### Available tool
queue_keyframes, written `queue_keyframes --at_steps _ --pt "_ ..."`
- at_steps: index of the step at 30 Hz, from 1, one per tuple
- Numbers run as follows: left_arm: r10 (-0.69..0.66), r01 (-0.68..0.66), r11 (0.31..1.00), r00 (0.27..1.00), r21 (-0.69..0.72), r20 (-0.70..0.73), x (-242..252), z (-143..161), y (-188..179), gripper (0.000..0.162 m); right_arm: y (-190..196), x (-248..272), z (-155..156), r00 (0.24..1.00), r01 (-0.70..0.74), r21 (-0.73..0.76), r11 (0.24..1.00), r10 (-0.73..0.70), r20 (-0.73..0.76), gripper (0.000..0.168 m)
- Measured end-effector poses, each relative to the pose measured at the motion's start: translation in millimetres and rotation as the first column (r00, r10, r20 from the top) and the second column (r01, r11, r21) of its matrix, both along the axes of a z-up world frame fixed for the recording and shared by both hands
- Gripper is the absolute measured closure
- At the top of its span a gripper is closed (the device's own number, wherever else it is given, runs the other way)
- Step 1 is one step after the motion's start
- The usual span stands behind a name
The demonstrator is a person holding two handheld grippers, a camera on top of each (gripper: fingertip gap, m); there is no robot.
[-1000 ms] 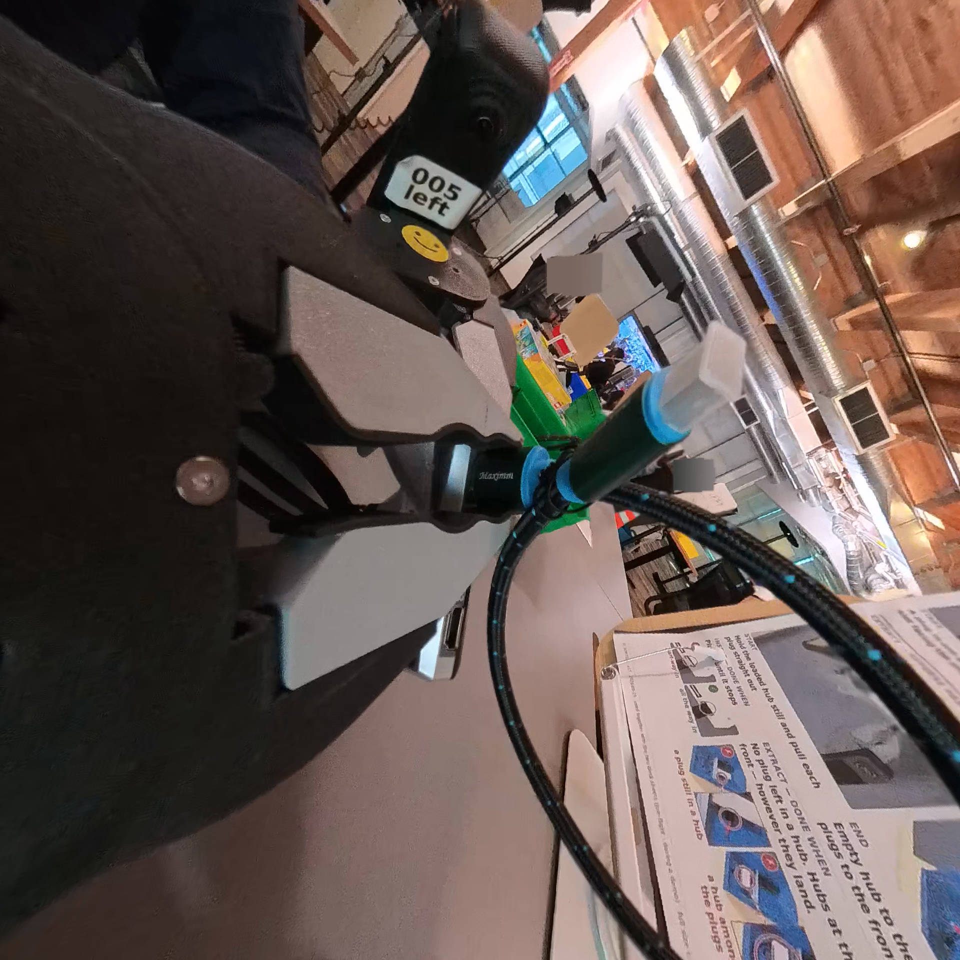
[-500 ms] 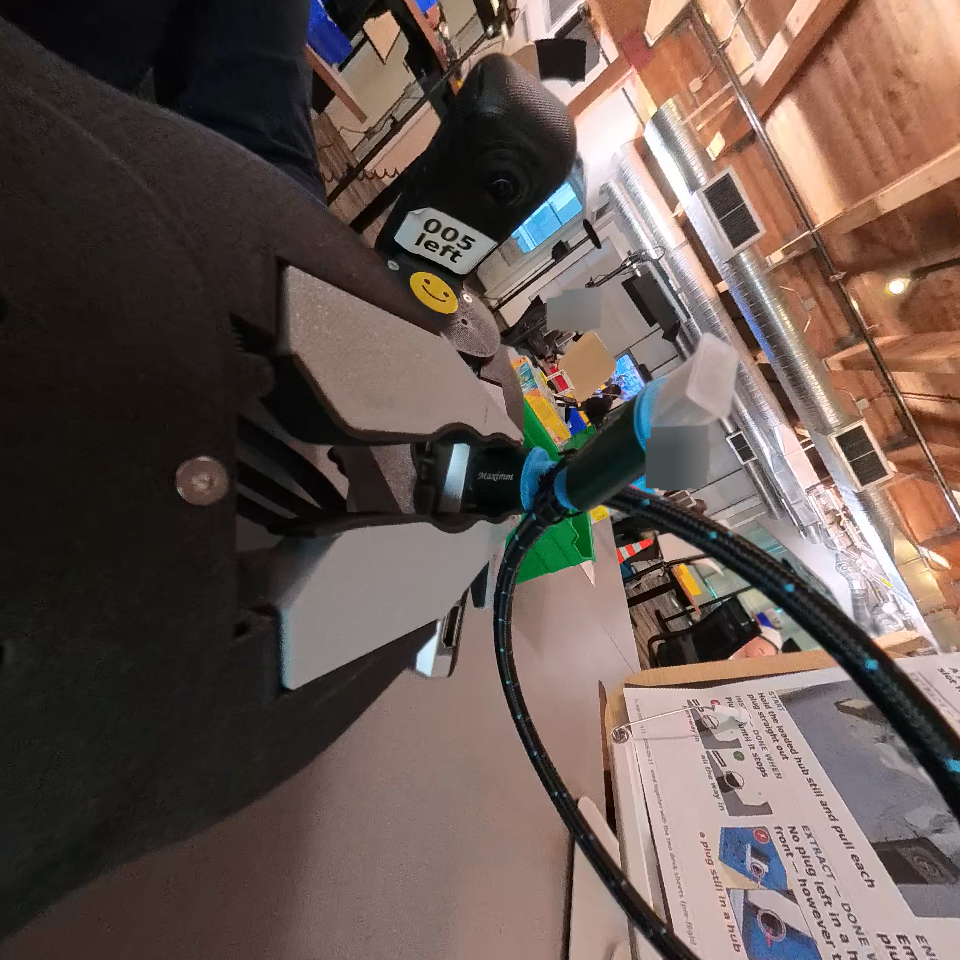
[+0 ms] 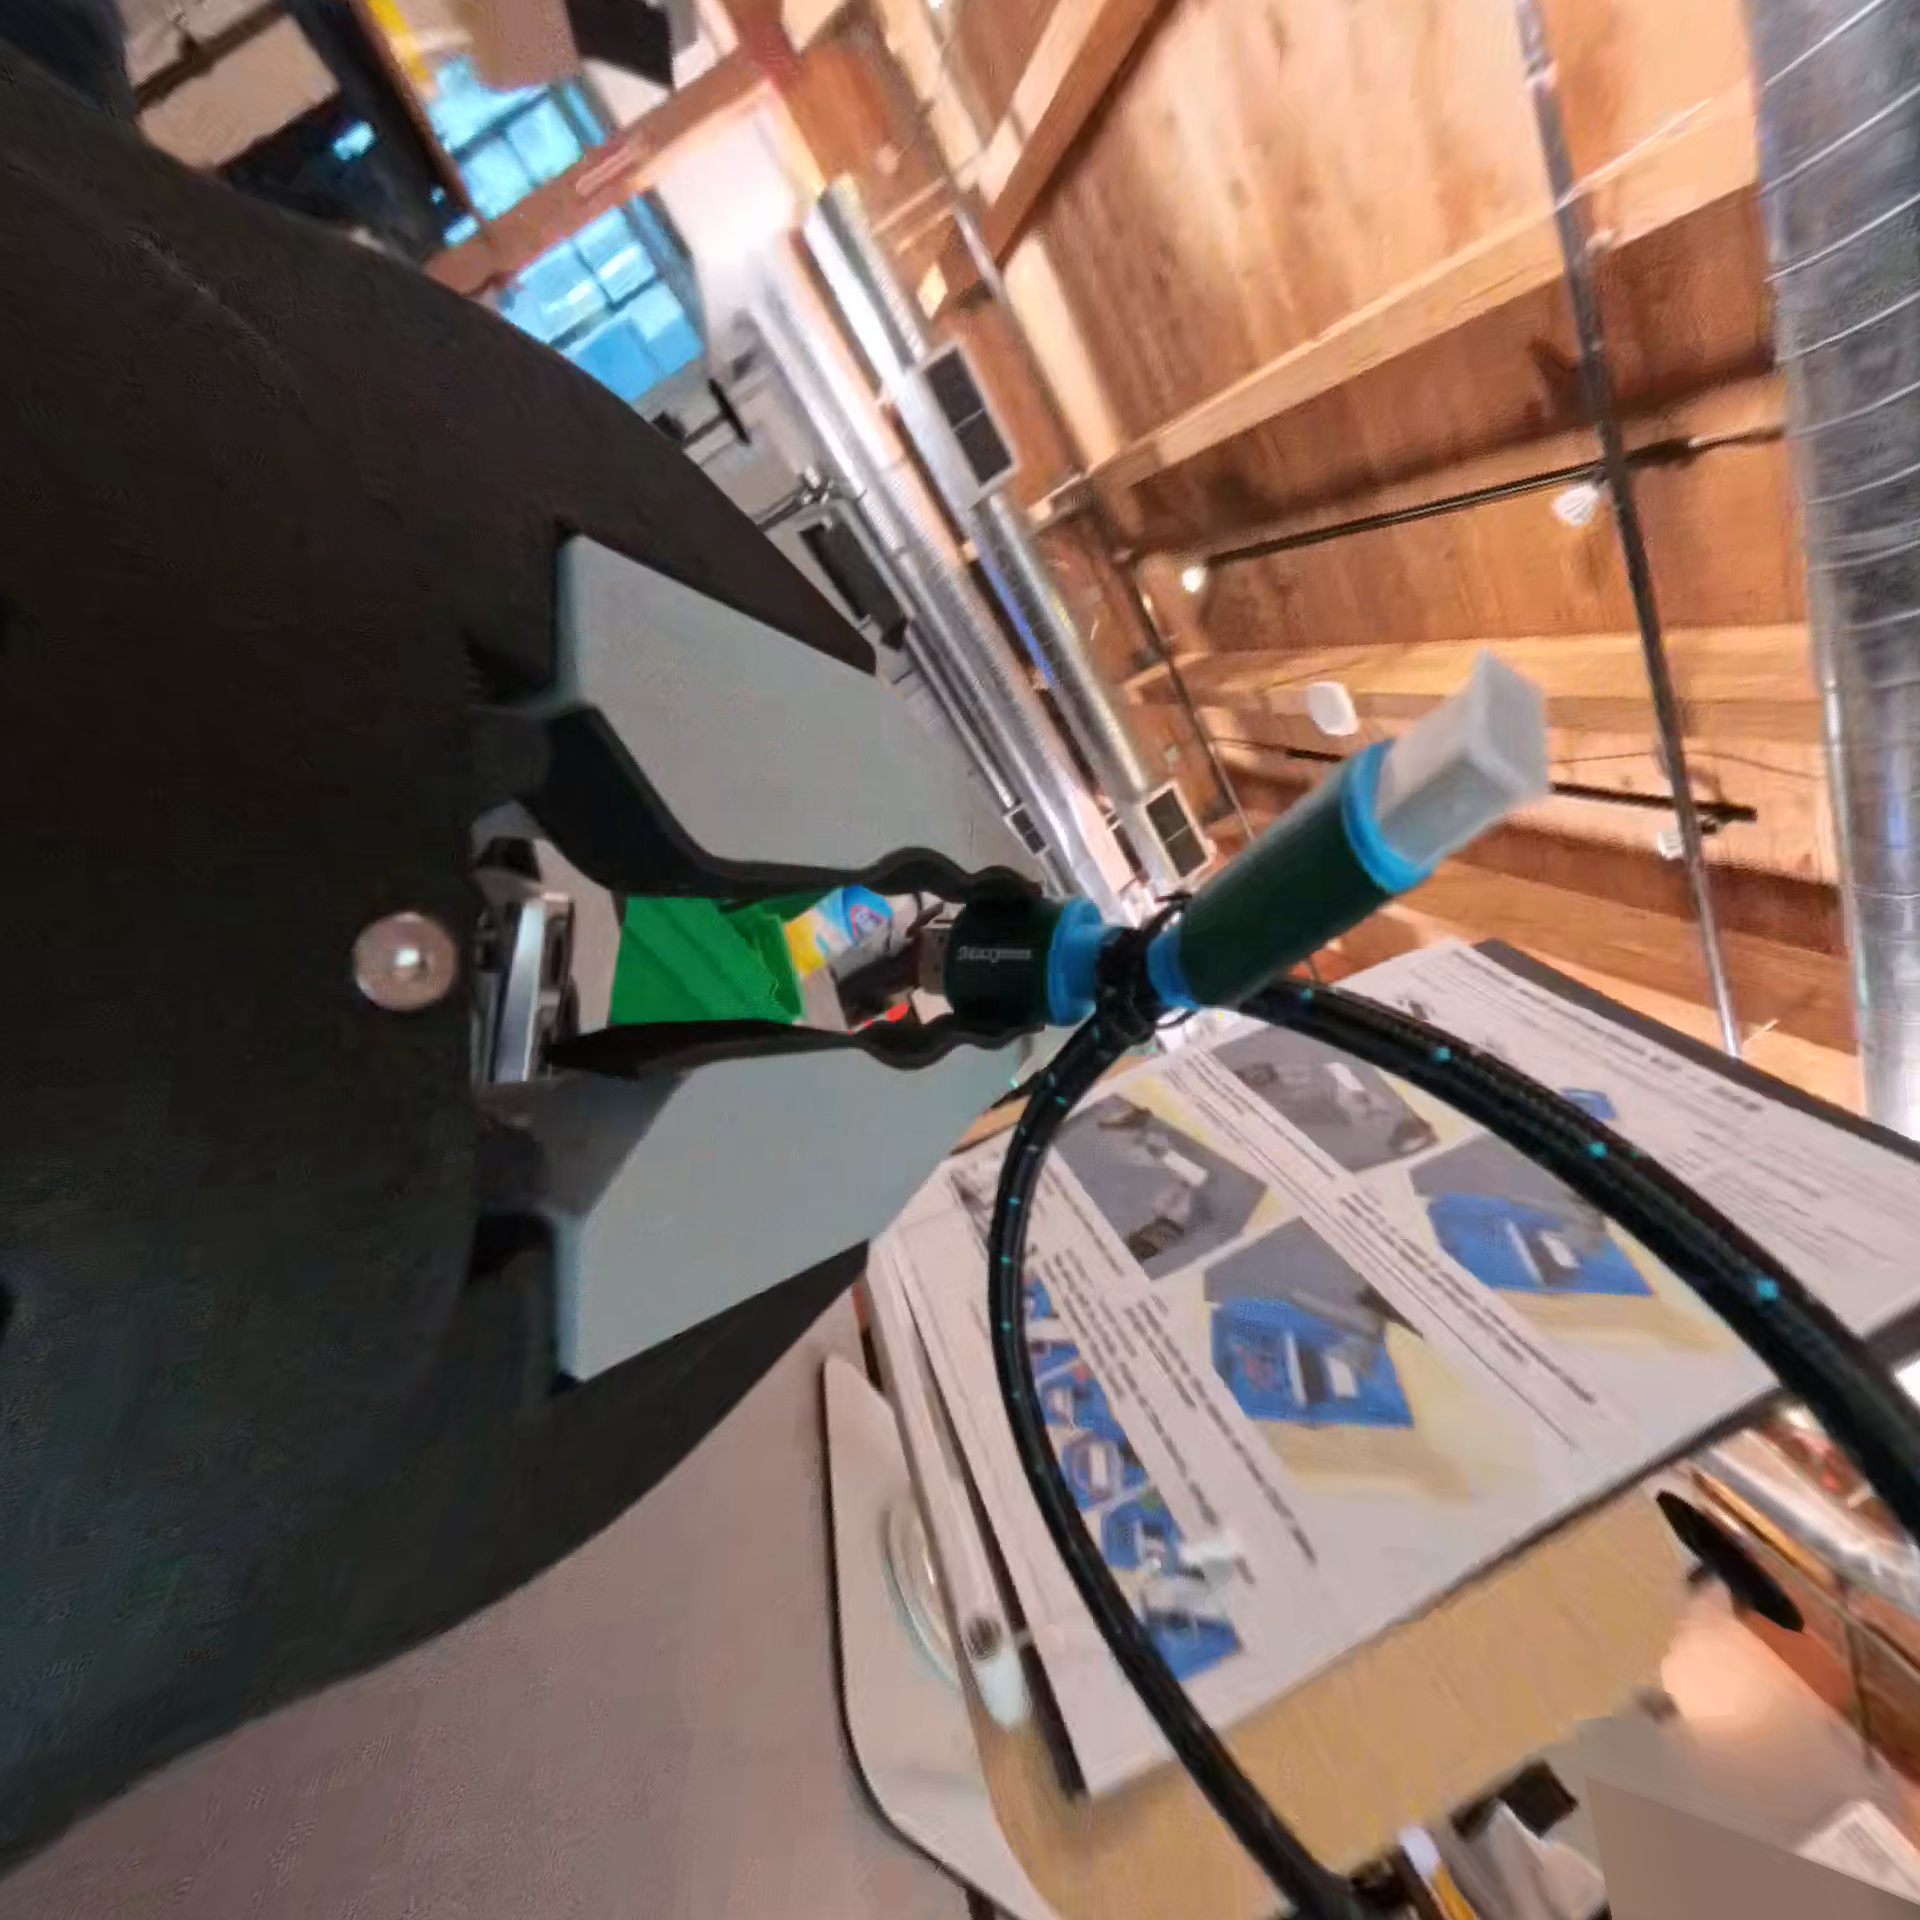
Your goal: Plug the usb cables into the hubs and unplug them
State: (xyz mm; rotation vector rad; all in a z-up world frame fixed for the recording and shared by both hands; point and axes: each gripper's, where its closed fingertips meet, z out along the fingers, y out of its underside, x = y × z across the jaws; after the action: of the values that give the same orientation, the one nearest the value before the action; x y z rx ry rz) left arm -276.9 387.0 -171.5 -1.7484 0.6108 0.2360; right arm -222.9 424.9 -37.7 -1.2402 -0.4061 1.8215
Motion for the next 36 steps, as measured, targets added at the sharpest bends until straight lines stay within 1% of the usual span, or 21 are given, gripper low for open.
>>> queue_keyframes --at_steps 1,2,3,5,6,8,10,13,17,20,21,22,24,26,27,28,29,31,33,34,36 --pt "0.006 -0.007 1.0 0.999 0.014 0.032 -4.1 1.9 -0.6 0.138 9.4 9.9 3.6 0.999 0.021 0.036 0.999 -0.022 0.024 0.151" --pt "0.002 -0.008 0.999 0.994 0.053 0.106 -5.9 13.0 0.6 0.138 4.8 4.2 -3.5 0.993 -0.005 0.093 0.996 -0.006 0.118 0.15" --pt "0.001 -0.016 0.996 0.985 0.089 0.174 -7.8 24.2 3.4 0.138 -4.7 -4.2 -12.3 0.981 -0.023 0.148 0.989 -0.006 0.195 0.15" --pt "0.01 -0.037 0.993 0.974 0.115 0.228 -10.0 33.8 10.2 0.138 -26.5 -20.2 -21.7 0.967 -0.068 0.211 0.975 0.013 0.255 0.15" --pt "0.011 -0.039 0.992 0.976 0.121 0.218 -9.5 33.5 11.9 0.138 -36.0 -28.2 -23.4 0.961 -0.108 0.222 0.969 0.045 0.274 0.15" --pt "0.017 -0.033 0.993 0.99 0.116 0.141 -9.4 24.2 11.9 0.138 -51.4 -39.4 -23.6 0.945 -0.18 0.253 0.951 0.096 0.311 0.151" --pt "0.03 -0.039 0.992 0.997 0.123 0.068 -12.6 21.0 8.7 0.138 -57.8 -42.9 -22.7 0.931 -0.188 0.297 0.936 0.074 0.356 0.15" --pt "0.039 -0.048 0.982 0.998 0.18 0.05 -17.7 33.8 1.4 0.137 -67.4 -33.5 -8.2 0.919 -0.189 0.358 0.914 0.036 0.391 0.15" --pt "0.045 -0.052 0.978 0.998 0.201 0.038 -21.1 40.9 -3.0 0.137 -68.6 6.1 18.2 0.867 -0.159 0.472 0.867 -0.106 0.487 0.15" --pt "0.045 -0.044 0.976 0.999 0.214 -0.001 -19.4 43.2 -5.6 0.137 -55.4 55.0 37.4 0.772 -0.148 0.522 0.84 -0.232 0.591 0.15" --pt "0.047 -0.044 0.974 0.999 0.22 -0.01 -18.4 44.9 -6.3 0.137 -46.2 74.5 40.6 0.714 -0.138 0.536 0.833 -0.292 0.637 0.15" --pt "0.048 -0.043 0.973 0.999 0.227 -0.016 -17.0 46.6 -6.9 0.137 -34.4 95.7 40.3 0.631 -0.131 0.544 0.829 -0.354 0.691 0.15" --pt "0.044 -0.035 0.972 0.999 0.234 -0.032 -13.0 48.2 -7.8 0.137 -8.6 141.4 28.6 0.405 -0.122 0.525 0.842 -0.441 0.801 0.15" --pt "0.043 -0.028 0.97 0.998 0.242 -0.056 -9.2 48.3 -8.0 0.137 11.5 187.2 0.9 0.133 -0.124 0.445 0.887 -0.43 0.893 0.15" --pt "0.043 -0.025 0.97 0.997 0.243 -0.068 -7.7 47.6 -7.9 0.137 18.0 208.3 -17.3 0.0 -0.119 0.388 0.914 -0.391 0.921 0.15" --pt "0.043 -0.023 0.97 0.996 0.24 -0.077 -6.5 46.3 -7.5 0.137 22.4 225.2 -37.1 -0.108 -0.11 0.325 0.939 -0.336 0.936 0.15" --pt "0.041 -0.021 0.972 0.996 0.236 -0.082 -5.5 44.9 -7.0 0.137 25.1 237.6 -58.4 -0.189 -0.098 0.255 0.962 -0.27 0.944 0.15" --pt "0.041 -0.022 0.973 0.996 0.231 -0.082 -5.4 43.0 -6.3 0.136 29.1 257.2 -104.3 -0.314 -0.054 0.108 0.993 -0.12 0.942 0.15" --pt "0.043 -0.025 0.975 0.996 0.221 -0.075 -7.4 40.7 -6.0 0.137 32.0 279.1 -143.8 -0.44 0.0 0.001 1.0 -0.001 0.898 0.153" --pt "0.048 -0.031 0.975 0.996 0.219 -0.071 -9.4 39.9 -6.0 0.136 30.4 288.8 -156.8 -0.493 0.011 -0.035 0.999 0.036 0.869 0.159" --pt "0.053 -0.039 0.976 0.997 0.214 -0.061 -13.0 39.4 -6.1 0.136 33.6 300.3 -162.5 -0.552 0.005 -0.005 1.0 0.007 0.834 0.151"
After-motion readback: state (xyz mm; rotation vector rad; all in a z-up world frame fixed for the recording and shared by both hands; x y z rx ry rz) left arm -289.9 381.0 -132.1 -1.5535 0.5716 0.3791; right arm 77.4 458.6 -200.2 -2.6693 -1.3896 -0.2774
